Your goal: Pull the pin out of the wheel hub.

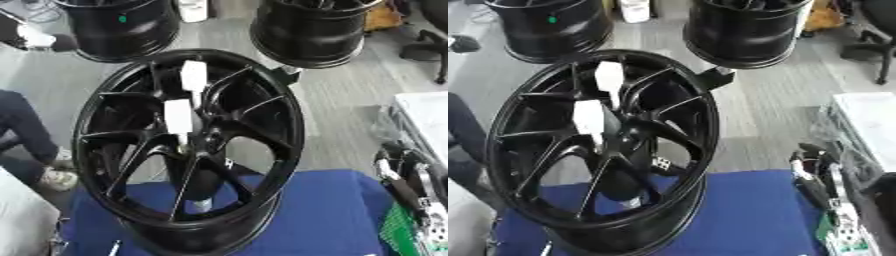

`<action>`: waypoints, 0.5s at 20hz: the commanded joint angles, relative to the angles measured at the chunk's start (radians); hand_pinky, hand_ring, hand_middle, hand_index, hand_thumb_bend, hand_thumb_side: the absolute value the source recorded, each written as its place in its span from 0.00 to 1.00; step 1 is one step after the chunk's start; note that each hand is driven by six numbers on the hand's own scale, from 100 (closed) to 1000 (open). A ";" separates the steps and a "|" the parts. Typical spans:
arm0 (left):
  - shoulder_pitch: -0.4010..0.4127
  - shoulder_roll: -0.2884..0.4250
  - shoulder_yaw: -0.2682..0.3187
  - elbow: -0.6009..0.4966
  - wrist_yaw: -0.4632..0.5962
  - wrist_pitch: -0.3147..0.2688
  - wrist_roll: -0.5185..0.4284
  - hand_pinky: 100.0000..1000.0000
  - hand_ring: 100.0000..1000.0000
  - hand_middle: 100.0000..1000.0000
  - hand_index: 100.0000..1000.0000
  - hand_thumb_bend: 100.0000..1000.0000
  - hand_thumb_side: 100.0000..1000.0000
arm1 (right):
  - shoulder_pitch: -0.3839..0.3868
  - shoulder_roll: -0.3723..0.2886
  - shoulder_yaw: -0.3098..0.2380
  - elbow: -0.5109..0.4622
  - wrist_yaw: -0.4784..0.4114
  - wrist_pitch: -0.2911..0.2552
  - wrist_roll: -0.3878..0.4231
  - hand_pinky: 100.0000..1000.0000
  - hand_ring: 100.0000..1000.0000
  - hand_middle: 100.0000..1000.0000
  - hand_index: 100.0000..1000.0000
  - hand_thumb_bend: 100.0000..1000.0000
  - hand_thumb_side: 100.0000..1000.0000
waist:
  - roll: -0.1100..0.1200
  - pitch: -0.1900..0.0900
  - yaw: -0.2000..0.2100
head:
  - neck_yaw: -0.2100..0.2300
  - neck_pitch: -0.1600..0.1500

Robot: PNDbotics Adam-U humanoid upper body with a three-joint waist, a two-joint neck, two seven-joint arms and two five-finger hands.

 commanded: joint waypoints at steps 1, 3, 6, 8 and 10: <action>-0.043 -0.056 -0.039 0.026 -0.050 -0.048 -0.069 0.71 0.63 0.64 0.77 0.59 0.42 | -0.013 -0.019 0.004 -0.016 -0.001 -0.003 0.009 0.67 0.57 0.56 0.76 0.00 0.48 | -0.004 -0.011 0.000 | 0.008 -0.007; -0.054 -0.111 -0.039 0.052 -0.084 -0.060 -0.103 0.71 0.63 0.64 0.78 0.59 0.42 | -0.012 -0.019 0.003 -0.016 -0.002 -0.003 0.009 0.67 0.57 0.56 0.76 0.00 0.49 | -0.002 -0.013 0.003 | 0.003 -0.007; -0.063 -0.177 -0.028 0.093 -0.134 -0.076 -0.154 0.71 0.64 0.65 0.78 0.59 0.42 | -0.008 -0.018 -0.001 -0.014 -0.003 -0.003 0.006 0.67 0.57 0.56 0.76 0.00 0.49 | 0.000 -0.015 0.008 | -0.003 -0.008; -0.063 -0.195 -0.021 0.108 -0.159 -0.088 -0.179 0.71 0.64 0.65 0.78 0.60 0.41 | -0.007 -0.017 -0.002 -0.014 -0.003 -0.003 0.005 0.67 0.57 0.56 0.76 0.00 0.49 | 0.001 -0.016 0.007 | -0.005 -0.008; -0.063 -0.206 -0.017 0.117 -0.182 -0.095 -0.187 0.70 0.64 0.65 0.78 0.59 0.39 | -0.007 -0.017 -0.002 -0.013 -0.003 -0.003 0.004 0.67 0.57 0.56 0.76 0.00 0.50 | 0.001 -0.016 0.005 | -0.005 -0.009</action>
